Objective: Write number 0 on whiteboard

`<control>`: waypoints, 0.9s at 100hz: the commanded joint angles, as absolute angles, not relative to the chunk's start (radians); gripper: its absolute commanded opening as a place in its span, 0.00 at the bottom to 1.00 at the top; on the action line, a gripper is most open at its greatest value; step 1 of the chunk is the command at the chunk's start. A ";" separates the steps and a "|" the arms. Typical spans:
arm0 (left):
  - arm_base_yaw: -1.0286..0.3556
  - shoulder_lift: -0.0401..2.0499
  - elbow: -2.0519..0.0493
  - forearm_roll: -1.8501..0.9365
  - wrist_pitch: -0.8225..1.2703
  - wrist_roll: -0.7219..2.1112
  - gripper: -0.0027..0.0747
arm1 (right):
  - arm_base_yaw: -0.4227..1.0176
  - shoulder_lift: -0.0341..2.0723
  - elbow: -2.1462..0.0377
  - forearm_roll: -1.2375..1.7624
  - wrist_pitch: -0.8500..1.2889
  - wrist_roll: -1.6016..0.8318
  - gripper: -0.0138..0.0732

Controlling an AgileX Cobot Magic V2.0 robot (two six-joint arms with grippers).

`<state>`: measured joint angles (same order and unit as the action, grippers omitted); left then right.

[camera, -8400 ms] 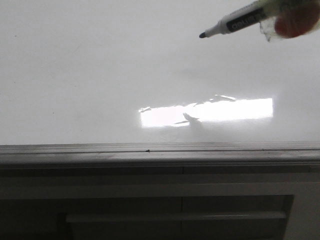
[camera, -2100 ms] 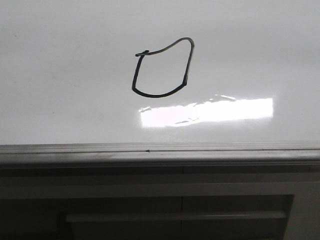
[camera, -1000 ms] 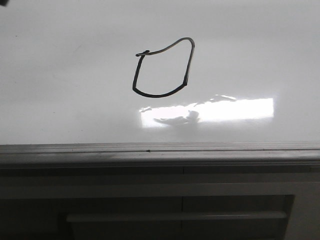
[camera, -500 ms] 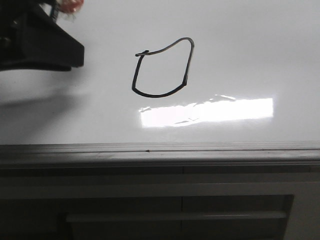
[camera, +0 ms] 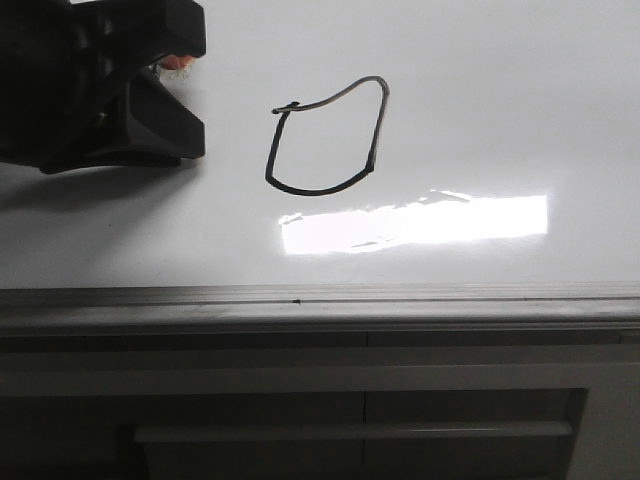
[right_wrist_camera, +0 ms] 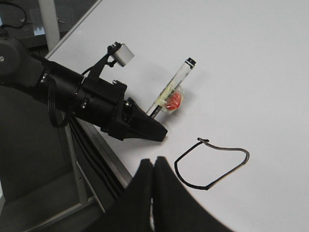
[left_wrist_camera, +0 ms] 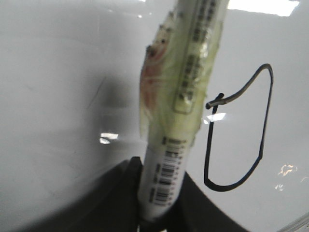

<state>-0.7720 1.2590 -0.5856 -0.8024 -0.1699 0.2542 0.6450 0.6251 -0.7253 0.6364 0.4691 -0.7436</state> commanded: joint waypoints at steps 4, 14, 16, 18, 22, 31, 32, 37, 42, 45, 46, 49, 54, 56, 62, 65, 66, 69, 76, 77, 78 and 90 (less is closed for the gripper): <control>-0.769 1.266 -0.602 -0.835 -0.215 0.247 0.17 | 0.636 0.621 -0.750 0.662 0.396 -0.741 0.08; -0.769 1.266 -0.602 -0.835 -0.215 0.247 0.37 | 0.636 0.621 -0.750 0.662 0.396 -0.741 0.08; -0.769 1.266 -0.602 -0.835 -0.215 0.247 0.41 | 0.636 0.621 -0.750 0.662 0.396 -0.741 0.08; -0.769 1.266 -0.602 -0.835 -0.215 0.247 0.44 | 0.636 0.621 -0.750 0.664 0.396 -0.741 0.08; -0.769 1.266 -0.602 -0.835 -0.215 0.247 0.48 | 0.636 0.621 -0.750 0.664 0.396 -0.741 0.08; -0.769 1.266 -0.602 -0.835 -0.215 0.247 0.52 | 0.636 0.621 -0.750 0.664 0.396 -0.741 0.08; -0.769 1.266 -0.602 -0.835 -0.215 0.247 0.52 | 0.636 0.621 -0.750 0.664 0.396 -0.741 0.08; -0.769 1.268 -0.602 -0.835 -0.219 0.247 0.52 | 0.636 0.621 -0.750 0.664 0.396 -0.741 0.08; -0.769 1.267 -0.602 -0.835 -0.219 0.247 0.52 | 0.636 0.621 -0.750 0.664 0.396 -0.741 0.08; -0.769 1.267 -0.602 -0.835 -0.219 0.247 0.53 | 0.636 0.621 -0.750 0.664 0.396 -0.741 0.08; -0.769 1.267 -0.602 -0.835 -0.219 0.247 0.54 | 0.636 0.621 -0.750 0.664 0.396 -0.741 0.08; -0.769 1.267 -0.602 -0.835 -0.219 0.247 0.56 | 0.636 0.621 -0.750 0.664 0.396 -0.741 0.08; -0.769 1.265 -0.602 -0.835 -0.219 0.247 0.61 | 0.636 0.621 -0.750 0.664 0.396 -0.741 0.08; -0.769 1.263 -0.602 -0.835 -0.219 0.247 0.64 | 0.636 0.621 -0.750 0.664 0.396 -0.741 0.08; -0.769 1.252 -0.602 -0.831 -0.219 0.249 0.72 | 0.636 0.621 -0.750 0.664 0.396 -0.741 0.08; -0.769 1.242 -0.602 -0.826 -0.217 0.249 0.76 | 0.636 0.621 -0.750 0.664 0.396 -0.741 0.08; -0.769 1.236 -0.602 -0.820 -0.217 0.249 0.77 | 0.636 0.621 -0.750 0.664 0.396 -0.741 0.08; -0.769 1.224 -0.602 -0.804 -0.217 0.249 0.80 | 0.636 0.621 -0.750 0.664 0.396 -0.741 0.08; -0.769 1.186 -0.602 -0.764 -0.219 0.249 0.81 | 0.636 0.621 -0.750 0.664 0.396 -0.741 0.08; -0.769 1.178 -0.602 -0.756 -0.219 0.249 0.81 | 0.636 0.621 -0.750 0.664 0.396 -0.741 0.08; -0.769 1.173 -0.602 -0.752 -0.219 0.249 0.81 | 0.636 0.621 -0.750 0.664 0.396 -0.741 0.08; -0.769 1.090 -0.602 -0.718 -0.221 0.250 0.81 | 0.636 0.621 -0.750 0.664 0.390 -0.741 0.08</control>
<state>-0.7738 1.1629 -0.5820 -0.7470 -0.1685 0.2523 0.6450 0.6251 -0.7253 0.6380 0.4647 -0.7429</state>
